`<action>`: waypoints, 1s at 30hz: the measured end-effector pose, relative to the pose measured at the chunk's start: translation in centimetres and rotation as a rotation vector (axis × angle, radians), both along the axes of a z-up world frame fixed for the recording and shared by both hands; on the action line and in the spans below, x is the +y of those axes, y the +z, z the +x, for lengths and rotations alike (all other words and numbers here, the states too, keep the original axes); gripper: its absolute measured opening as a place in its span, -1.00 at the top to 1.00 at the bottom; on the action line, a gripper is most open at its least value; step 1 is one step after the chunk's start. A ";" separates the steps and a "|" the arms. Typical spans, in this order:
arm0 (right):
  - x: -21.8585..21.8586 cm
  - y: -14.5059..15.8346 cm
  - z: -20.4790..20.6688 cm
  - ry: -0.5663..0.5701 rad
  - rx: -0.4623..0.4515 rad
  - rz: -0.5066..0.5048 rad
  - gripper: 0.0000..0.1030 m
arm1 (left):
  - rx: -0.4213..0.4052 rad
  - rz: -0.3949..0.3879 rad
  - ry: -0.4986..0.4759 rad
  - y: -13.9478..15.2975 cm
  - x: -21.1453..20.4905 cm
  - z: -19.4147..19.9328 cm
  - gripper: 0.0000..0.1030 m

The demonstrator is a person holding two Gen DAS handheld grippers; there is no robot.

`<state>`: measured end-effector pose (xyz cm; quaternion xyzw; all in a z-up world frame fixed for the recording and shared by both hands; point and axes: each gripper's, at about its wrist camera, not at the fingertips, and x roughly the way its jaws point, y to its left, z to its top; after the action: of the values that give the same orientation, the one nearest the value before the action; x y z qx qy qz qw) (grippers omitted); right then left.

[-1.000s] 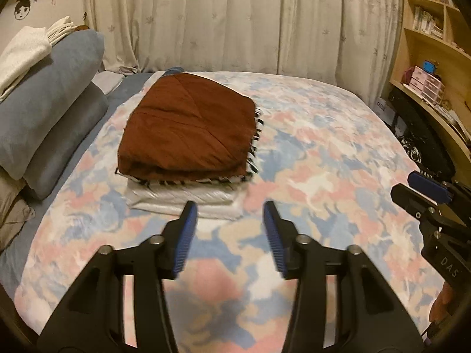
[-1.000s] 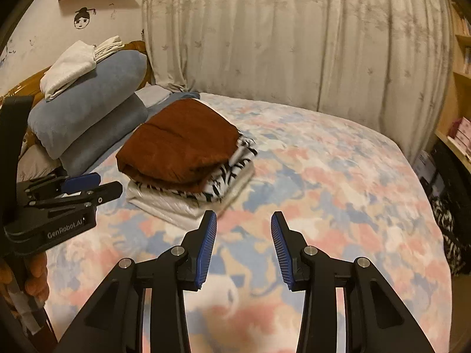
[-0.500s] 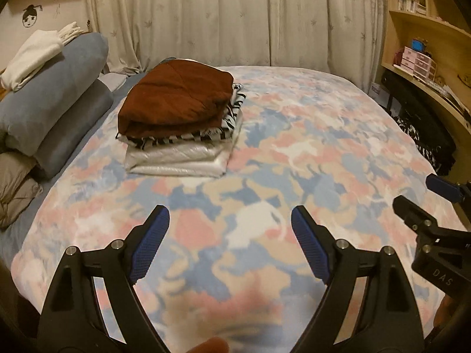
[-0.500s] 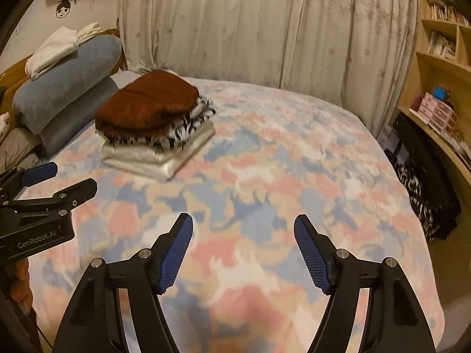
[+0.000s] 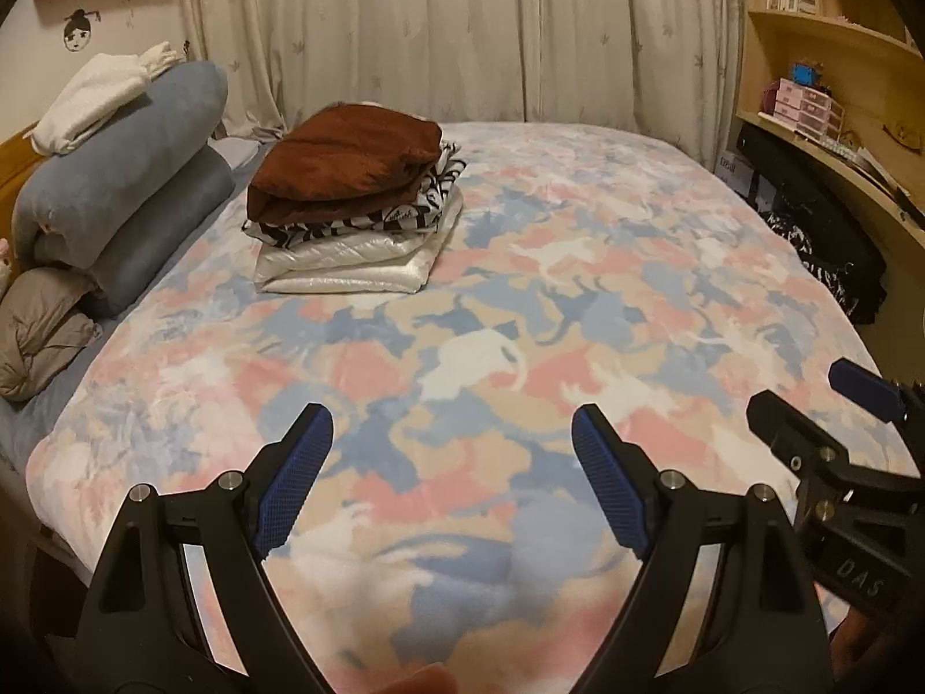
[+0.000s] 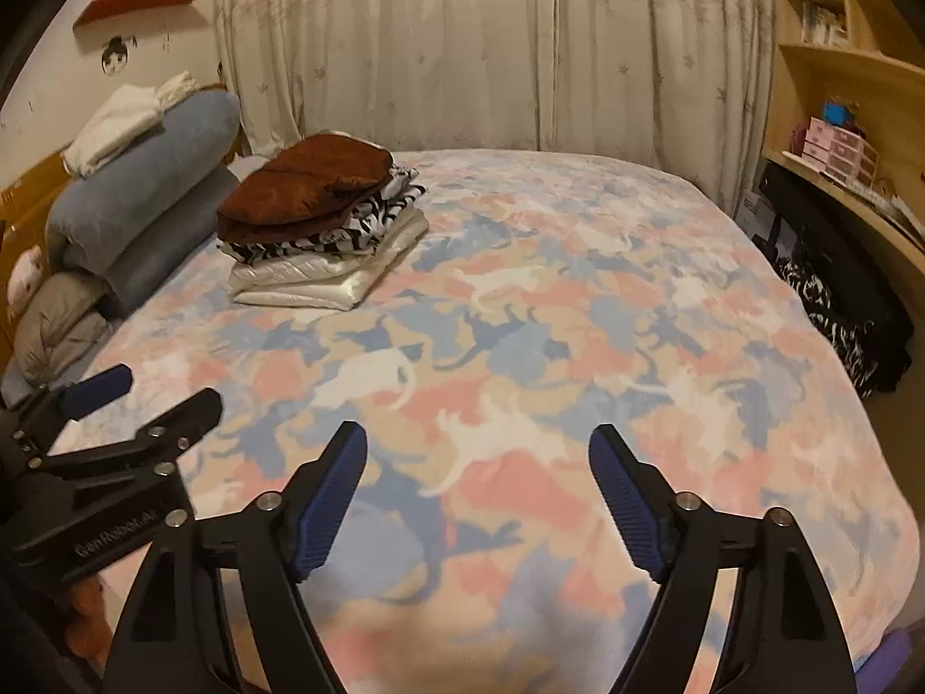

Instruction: Fold large clothes

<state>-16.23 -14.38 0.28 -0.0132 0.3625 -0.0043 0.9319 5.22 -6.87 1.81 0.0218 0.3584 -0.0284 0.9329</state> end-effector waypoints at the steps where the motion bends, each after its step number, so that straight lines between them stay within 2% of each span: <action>1: -0.1 0.3 -0.7 -0.006 -0.009 0.008 -0.62 | -0.002 -0.004 0.000 0.2 0.0 -0.4 -0.62; 8: -1.2 2.1 -2.6 -0.017 -0.016 0.070 -0.66 | 0.002 -0.047 -0.015 1.7 -0.2 -1.5 -0.62; 16: -1.7 4.2 -2.2 -0.009 -0.047 0.061 -0.66 | 0.001 -0.058 -0.025 2.5 -0.6 -2.5 -0.62; 30: -1.7 4.5 -1.9 -0.012 -0.049 0.067 -0.67 | -0.007 -0.056 -0.018 3.0 -0.8 -2.7 -0.62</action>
<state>-18.15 -16.09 4.82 0.0201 0.3394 0.0018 0.9404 2.53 -7.64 4.81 -0.0008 0.3538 -0.0464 0.9342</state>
